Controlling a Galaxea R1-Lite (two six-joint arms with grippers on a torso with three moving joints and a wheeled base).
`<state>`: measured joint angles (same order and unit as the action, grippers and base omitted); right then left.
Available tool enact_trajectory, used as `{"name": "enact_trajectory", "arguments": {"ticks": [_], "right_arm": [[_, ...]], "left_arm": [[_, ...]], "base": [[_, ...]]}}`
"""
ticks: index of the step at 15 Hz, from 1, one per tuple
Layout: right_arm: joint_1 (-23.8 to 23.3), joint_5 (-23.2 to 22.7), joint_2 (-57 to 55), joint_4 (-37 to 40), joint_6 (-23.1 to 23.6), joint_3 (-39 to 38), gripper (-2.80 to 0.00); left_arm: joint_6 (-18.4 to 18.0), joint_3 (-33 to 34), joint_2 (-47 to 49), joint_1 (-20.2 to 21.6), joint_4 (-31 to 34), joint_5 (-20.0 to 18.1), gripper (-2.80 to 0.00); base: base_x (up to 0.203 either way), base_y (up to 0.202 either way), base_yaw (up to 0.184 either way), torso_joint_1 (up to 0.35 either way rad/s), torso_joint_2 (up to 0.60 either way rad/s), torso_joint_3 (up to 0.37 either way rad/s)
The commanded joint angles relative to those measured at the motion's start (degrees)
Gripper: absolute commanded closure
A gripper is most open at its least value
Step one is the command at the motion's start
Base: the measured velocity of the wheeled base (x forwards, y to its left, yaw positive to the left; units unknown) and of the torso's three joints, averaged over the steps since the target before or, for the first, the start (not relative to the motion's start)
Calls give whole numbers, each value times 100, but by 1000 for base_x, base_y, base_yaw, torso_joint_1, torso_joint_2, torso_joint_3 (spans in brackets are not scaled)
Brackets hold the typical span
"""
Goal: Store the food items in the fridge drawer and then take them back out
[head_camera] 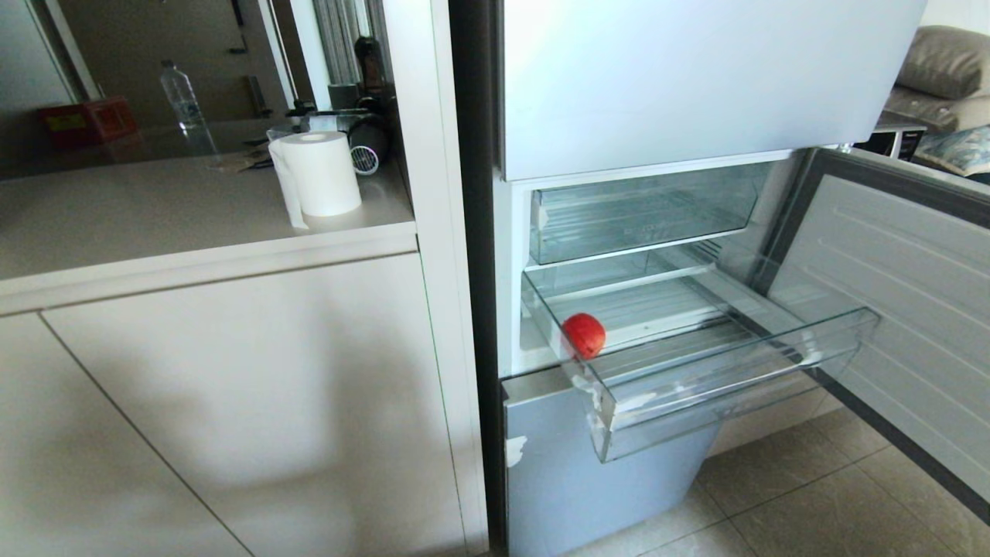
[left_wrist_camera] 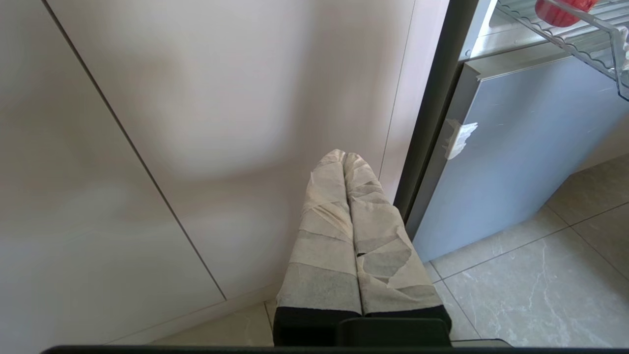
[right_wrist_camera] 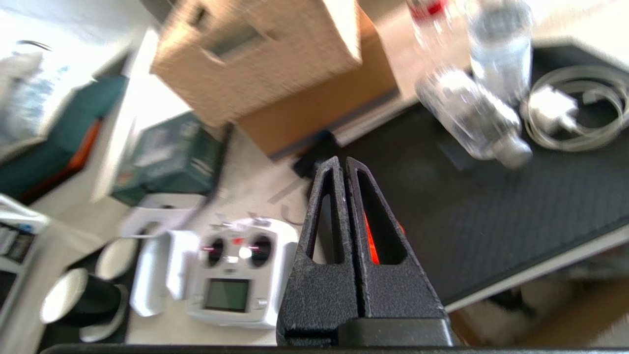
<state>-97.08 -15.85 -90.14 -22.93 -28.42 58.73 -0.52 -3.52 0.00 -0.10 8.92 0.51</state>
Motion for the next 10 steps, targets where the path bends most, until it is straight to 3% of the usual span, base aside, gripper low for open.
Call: {"name": "enact_trajectory", "arguments": {"ticks": [1, 3, 5, 6, 10], "right_arm": [[-94, -237, -899, -11, 5, 197, 0], [-86, -753, -1341, 24, 186, 301, 0], [3, -938, -1752, 110, 431, 467, 0], [76, -968, -1952, 154, 486, 592, -280], [673, -1093, -2554, 405, 859, 972, -280]], "left_arm": [[0, 1, 9, 1, 4, 2, 0], [0, 1, 9, 1, 4, 2, 0], [0, 1, 9, 1, 12, 2, 0], [0, 1, 9, 1, 4, 2, 0], [0, 1, 9, 1, 4, 2, 0]], "base": [[0, 0, 0, 0, 0, 0], [0, 0, 0, 0, 0, 0], [0, 0, 0, 0, 0, 0], [0, 0, 0, 0, 0, 0], [0, 0, 0, 0, 0, 0]]}}
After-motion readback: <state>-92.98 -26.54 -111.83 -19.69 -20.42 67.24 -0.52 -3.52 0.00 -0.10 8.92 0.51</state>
